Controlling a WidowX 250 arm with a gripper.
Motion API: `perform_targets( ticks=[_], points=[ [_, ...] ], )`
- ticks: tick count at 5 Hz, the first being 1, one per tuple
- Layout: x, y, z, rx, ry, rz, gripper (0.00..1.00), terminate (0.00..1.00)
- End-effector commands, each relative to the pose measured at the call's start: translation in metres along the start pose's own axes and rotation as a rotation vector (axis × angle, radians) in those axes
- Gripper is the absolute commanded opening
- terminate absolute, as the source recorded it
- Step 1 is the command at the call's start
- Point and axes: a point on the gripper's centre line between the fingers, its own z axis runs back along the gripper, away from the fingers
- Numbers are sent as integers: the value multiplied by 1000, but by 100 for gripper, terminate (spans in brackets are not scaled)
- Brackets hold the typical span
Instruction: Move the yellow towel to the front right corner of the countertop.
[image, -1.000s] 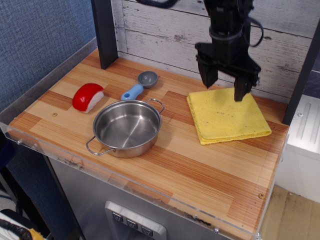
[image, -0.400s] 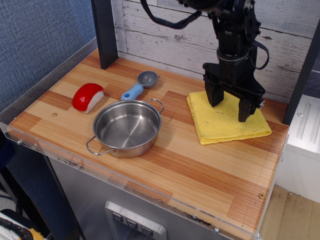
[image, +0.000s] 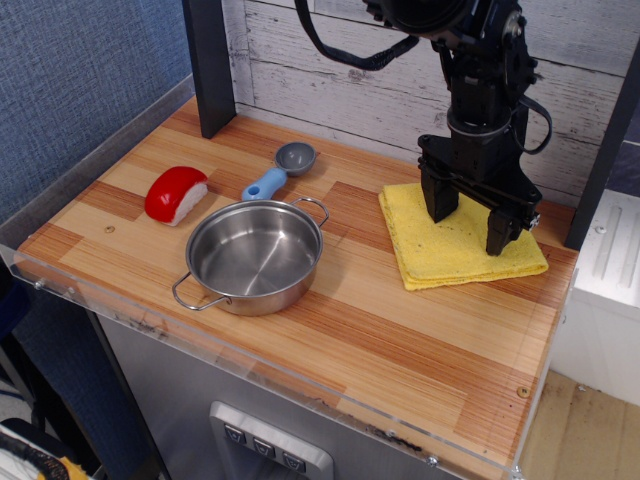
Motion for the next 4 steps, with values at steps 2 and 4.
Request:
perform_targets(
  ticks=[2,4],
  points=[
    [-4,-7,7,69,-29,11,100,0],
    [-30,-23,7,26,15,-14,100,0]
  ],
)
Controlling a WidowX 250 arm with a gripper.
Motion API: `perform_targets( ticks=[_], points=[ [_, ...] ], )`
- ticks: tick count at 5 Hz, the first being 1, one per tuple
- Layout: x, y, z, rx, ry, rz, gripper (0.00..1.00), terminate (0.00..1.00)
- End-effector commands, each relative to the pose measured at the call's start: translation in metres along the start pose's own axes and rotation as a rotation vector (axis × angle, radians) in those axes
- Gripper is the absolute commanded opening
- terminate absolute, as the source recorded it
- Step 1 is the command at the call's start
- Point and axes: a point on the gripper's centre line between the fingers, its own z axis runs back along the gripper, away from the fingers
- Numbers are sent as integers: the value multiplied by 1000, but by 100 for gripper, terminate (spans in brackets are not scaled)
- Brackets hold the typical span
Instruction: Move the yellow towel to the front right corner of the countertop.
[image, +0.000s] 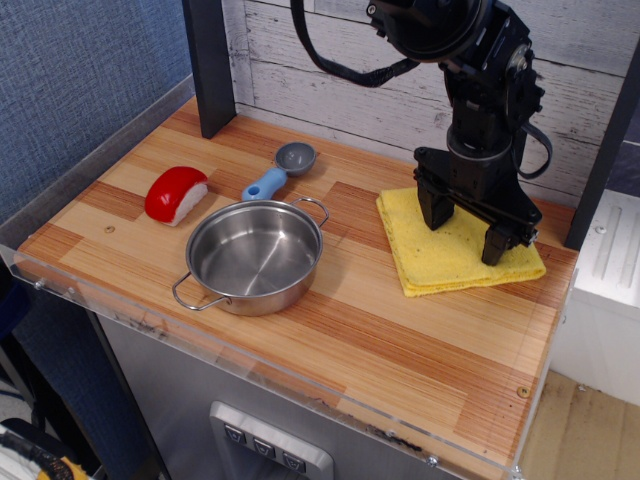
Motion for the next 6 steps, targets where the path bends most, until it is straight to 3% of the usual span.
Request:
perform_targets(
  ticks=[1,2,4,6],
  points=[
    [-21,-24,16,-48,0,-78,100,0],
    [-34,-38,22,-67,-4,-124,100,0],
    [-84,-66,28,-108,34,-207,100,0],
    [-126,-52,28,-75,94,-197,100,0]
  ],
)
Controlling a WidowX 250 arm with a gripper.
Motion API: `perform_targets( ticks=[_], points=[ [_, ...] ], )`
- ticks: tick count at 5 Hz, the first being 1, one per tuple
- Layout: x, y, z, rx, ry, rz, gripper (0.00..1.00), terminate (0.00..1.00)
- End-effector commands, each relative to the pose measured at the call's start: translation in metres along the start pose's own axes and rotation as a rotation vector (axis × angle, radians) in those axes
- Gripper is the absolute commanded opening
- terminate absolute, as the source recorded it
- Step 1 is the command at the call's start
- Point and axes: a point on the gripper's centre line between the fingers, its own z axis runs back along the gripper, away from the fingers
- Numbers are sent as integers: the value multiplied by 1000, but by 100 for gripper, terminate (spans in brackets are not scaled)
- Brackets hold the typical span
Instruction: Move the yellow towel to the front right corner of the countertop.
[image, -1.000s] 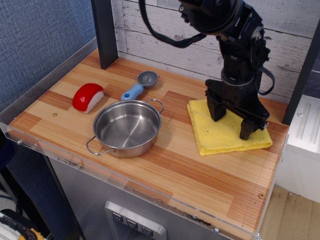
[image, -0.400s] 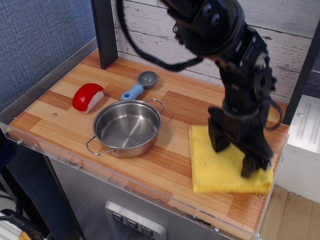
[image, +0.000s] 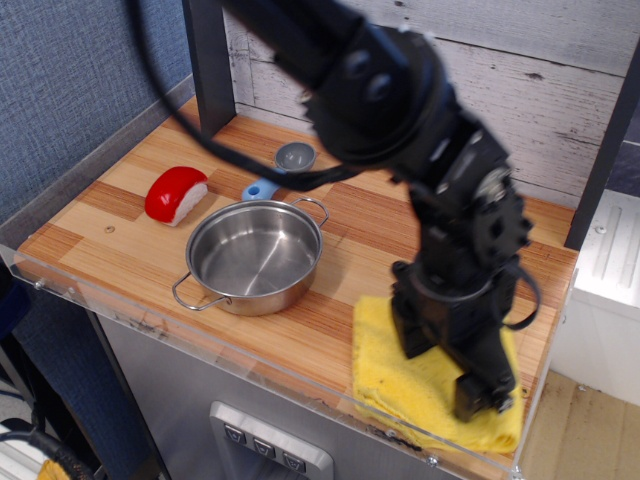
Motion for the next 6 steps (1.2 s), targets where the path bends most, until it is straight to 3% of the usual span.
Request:
perform_targets(
  ticks=[1,4,5,6],
  points=[
    [-9,12,10,20,-12,50,100,0],
    [22,18,39,29,-100,74,100,0],
    [31,16,60,27,-142,85,100,0],
    [40,13,96,48,-223,82,100,0]
  ],
)
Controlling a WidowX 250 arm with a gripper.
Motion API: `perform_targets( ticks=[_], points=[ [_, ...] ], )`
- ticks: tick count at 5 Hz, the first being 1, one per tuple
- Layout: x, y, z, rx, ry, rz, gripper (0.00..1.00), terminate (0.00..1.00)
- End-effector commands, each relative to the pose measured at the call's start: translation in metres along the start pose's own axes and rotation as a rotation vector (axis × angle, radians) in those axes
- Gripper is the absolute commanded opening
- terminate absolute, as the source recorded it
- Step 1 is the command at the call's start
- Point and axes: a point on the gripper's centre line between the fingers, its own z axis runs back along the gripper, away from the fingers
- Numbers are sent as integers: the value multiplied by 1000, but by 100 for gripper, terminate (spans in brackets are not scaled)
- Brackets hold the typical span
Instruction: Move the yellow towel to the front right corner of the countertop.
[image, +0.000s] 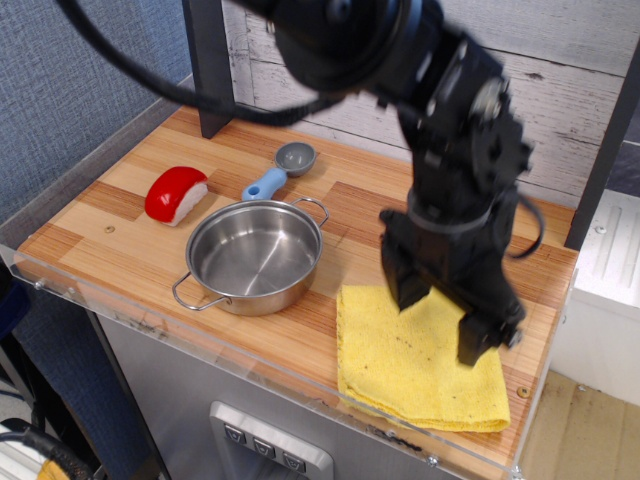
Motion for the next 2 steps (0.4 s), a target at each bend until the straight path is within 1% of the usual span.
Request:
perform_targets(
  ticks=[1,2],
  points=[
    [22,-5,75,15,-158,-7,100,0],
    [24,-3,100,-3,-210,-5,100,0]
  ],
)
